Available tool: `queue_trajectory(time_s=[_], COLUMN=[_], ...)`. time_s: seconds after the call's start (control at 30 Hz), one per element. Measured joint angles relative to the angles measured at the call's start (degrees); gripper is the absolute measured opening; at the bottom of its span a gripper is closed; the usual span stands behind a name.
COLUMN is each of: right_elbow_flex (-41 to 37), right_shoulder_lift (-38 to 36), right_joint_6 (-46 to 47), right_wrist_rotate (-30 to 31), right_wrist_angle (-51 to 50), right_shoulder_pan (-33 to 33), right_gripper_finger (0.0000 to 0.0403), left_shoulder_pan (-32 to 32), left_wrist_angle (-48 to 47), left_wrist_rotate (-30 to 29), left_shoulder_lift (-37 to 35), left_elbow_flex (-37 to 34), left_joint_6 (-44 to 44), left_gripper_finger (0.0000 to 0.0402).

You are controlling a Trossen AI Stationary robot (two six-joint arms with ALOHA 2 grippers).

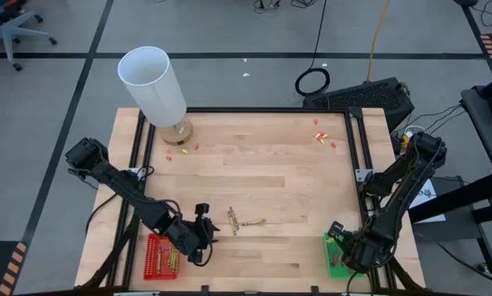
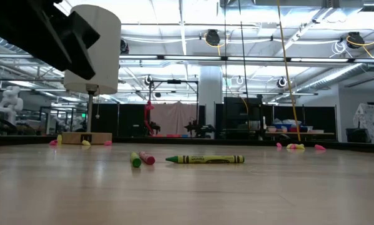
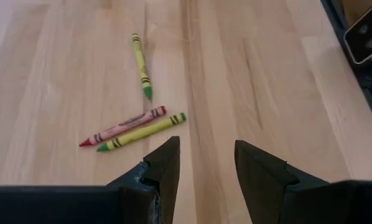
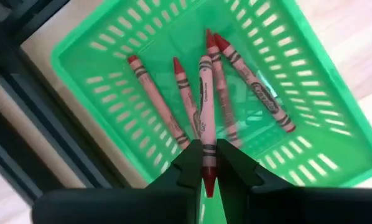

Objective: Sort crayons
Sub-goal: Put the red crayon into the green bin, then put the green crayon into the red bin

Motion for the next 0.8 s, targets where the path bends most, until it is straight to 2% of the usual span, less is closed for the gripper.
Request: queue_trajectory(time_s=[0.23,0.5,0.67,0.8], right_elbow_flex=[0.0,2.8,8.5,11.8], right_shoulder_lift=[-0.1,-0.1,-0.1,-0.1], right_joint_6=[0.7,10.5,21.0,26.4], right_wrist_rotate=[0.8,2.2,6.8,13.8], right_wrist_angle=[0.0,-1.6,-3.9,0.1], right_shoulder_pan=[0.0,-0.1,-0.1,-0.1], right_gripper_finger=[0.0074,0.0152,0.0161,0.0155], left_shoulder_pan=[0.7,0.9,3.3,6.7], left_wrist_angle=[-0.2,-0.1,0.1,1.8], left_wrist_rotate=[-1.3,-1.5,1.6,8.6], left_shoulder_lift=[0.0,0.0,0.0,1.6], left_elbow_flex=[0.0,0.0,0.0,0.0], left_joint_6=[1.3,7.7,14.6,24.1], left_gripper_finger=[0.0153,0.0153,0.0153,0.0153])
